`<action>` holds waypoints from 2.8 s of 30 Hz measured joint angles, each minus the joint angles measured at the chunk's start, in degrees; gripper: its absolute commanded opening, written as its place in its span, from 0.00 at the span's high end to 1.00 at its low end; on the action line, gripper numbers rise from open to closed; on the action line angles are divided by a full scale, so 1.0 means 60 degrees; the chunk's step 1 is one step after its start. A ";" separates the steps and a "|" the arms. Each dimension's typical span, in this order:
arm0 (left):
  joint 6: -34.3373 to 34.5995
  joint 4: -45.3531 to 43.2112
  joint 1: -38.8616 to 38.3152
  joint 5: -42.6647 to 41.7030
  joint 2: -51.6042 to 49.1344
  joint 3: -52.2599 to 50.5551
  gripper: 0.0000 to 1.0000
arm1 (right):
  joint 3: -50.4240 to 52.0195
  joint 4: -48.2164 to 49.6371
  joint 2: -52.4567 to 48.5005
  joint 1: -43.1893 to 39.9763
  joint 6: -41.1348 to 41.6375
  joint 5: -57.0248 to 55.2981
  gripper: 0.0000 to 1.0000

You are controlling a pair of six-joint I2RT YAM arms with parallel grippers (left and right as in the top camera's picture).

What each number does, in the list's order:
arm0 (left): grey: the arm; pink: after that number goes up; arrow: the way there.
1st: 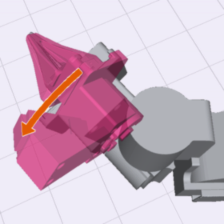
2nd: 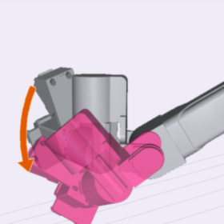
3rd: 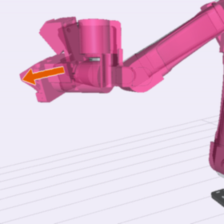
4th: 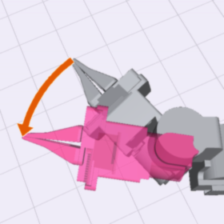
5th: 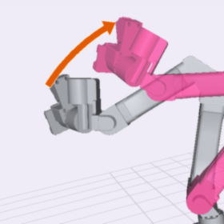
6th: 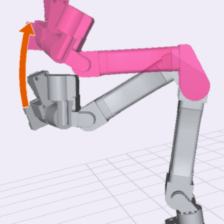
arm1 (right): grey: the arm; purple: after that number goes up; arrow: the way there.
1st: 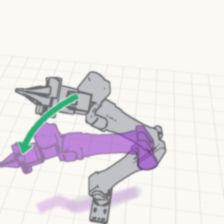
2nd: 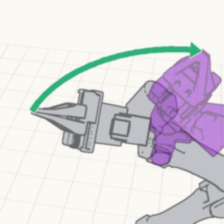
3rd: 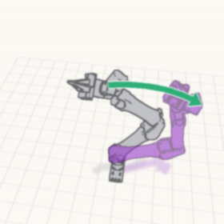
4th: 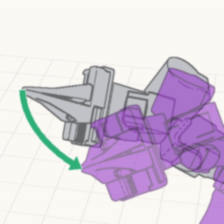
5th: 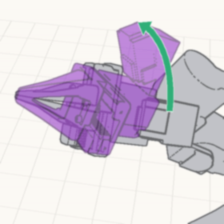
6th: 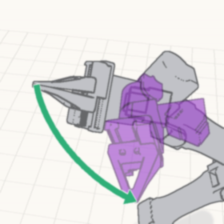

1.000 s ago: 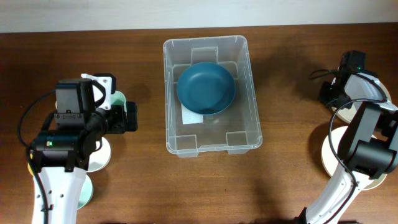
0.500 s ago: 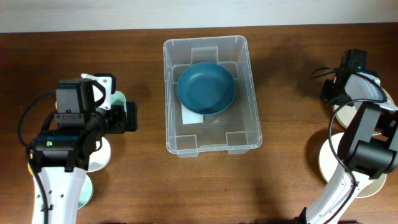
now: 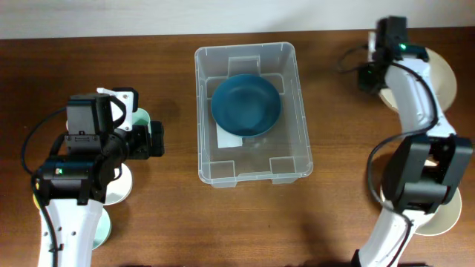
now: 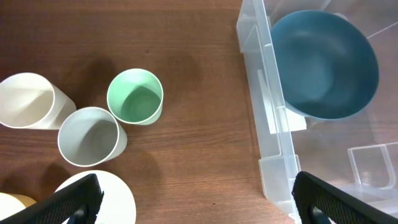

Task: Pack container
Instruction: 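Lift the cream bowl and lower it onto the blue plate, then move the right gripper to the second cream bowl and grasp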

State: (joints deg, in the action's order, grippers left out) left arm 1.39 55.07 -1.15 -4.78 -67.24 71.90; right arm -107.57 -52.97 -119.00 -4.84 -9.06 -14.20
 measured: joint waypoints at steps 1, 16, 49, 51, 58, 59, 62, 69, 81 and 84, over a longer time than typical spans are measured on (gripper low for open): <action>0.0000 0.0004 0.0000 0.0000 0.0000 0.0000 0.00 | -0.0044 -0.0036 0.0106 0.0215 -0.0073 -0.0022 0.96; 0.0000 0.0007 0.0000 0.0000 0.0000 0.0000 0.00 | -0.0197 -0.1042 0.1752 0.6280 -0.4492 0.2135 0.96; 0.0000 0.0004 0.0000 0.0000 0.0000 0.0000 0.00 | -0.0197 -0.1741 -0.0018 0.4983 -0.6783 0.4892 0.96; -0.0004 0.0007 0.0000 0.0000 0.0000 0.0000 0.00 | -0.0197 -0.1781 -0.0018 0.4983 -0.6772 0.4892 0.71; 0.0000 0.0007 0.0000 0.0000 0.0000 0.0000 0.00 | -0.0197 -0.1832 -0.0018 0.4983 -0.6812 0.4892 0.60; 0.0000 0.0004 0.0000 0.0000 0.0000 0.0000 0.00 | -0.0197 -0.1832 -0.0018 0.4983 -0.6816 0.4892 0.57; 0.0000 0.0007 0.0000 0.0000 0.0000 0.0000 0.00 | -0.0197 -0.1851 -0.0018 0.4983 -0.6790 0.4892 0.51; 0.0000 0.0004 0.0000 0.0000 0.0000 0.0000 0.00 | -0.0736 -0.1843 0.0131 0.4932 -0.5115 0.4084 0.46; 0.0000 0.0004 0.0000 0.0000 0.0000 0.0000 0.00 | -0.2455 -0.5100 0.2299 0.0164 0.5023 -0.0240 0.01; 0.0000 0.0000 0.0000 0.0000 0.0000 0.0000 0.00 | -0.2091 -0.5825 0.2251 -0.1300 0.6823 -0.0095 0.01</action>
State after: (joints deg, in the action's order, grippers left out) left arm 1.39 55.07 -1.15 -4.78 -67.24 71.90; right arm -120.11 -87.92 -105.49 -12.64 31.88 -14.76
